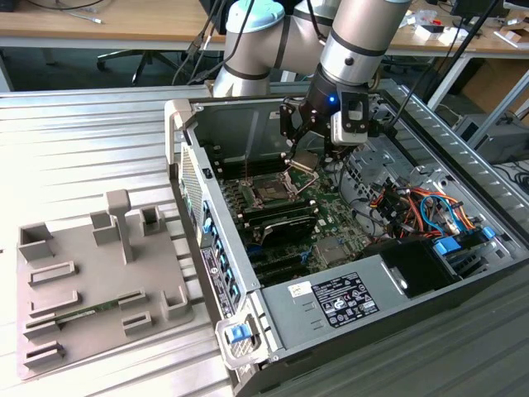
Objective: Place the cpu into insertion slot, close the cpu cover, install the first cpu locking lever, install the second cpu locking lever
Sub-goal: 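Place the cpu into insertion slot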
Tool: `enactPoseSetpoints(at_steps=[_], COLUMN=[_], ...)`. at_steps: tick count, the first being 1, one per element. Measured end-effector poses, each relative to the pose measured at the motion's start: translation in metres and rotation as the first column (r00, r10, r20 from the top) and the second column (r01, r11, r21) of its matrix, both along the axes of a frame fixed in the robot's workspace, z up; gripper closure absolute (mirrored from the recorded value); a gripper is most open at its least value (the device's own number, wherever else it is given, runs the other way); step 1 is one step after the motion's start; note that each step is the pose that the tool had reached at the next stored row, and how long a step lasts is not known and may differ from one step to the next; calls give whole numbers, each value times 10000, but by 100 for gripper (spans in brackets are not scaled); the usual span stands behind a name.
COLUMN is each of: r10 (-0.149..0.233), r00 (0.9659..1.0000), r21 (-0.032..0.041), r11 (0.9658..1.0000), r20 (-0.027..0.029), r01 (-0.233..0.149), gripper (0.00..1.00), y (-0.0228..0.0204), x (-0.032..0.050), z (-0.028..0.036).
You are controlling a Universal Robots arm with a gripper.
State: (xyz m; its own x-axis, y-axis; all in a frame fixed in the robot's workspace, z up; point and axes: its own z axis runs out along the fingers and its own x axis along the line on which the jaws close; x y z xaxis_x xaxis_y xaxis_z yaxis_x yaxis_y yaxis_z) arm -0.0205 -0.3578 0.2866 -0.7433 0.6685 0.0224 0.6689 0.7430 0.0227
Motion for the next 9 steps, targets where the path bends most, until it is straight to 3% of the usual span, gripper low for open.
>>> enactPoseSetpoints(at_steps=[9], r10=[-237], r00=[9997], r21=[0], r11=[9997], r20=[0], r01=[237], gripper=[45], y=[0], x=[0], z=[0])
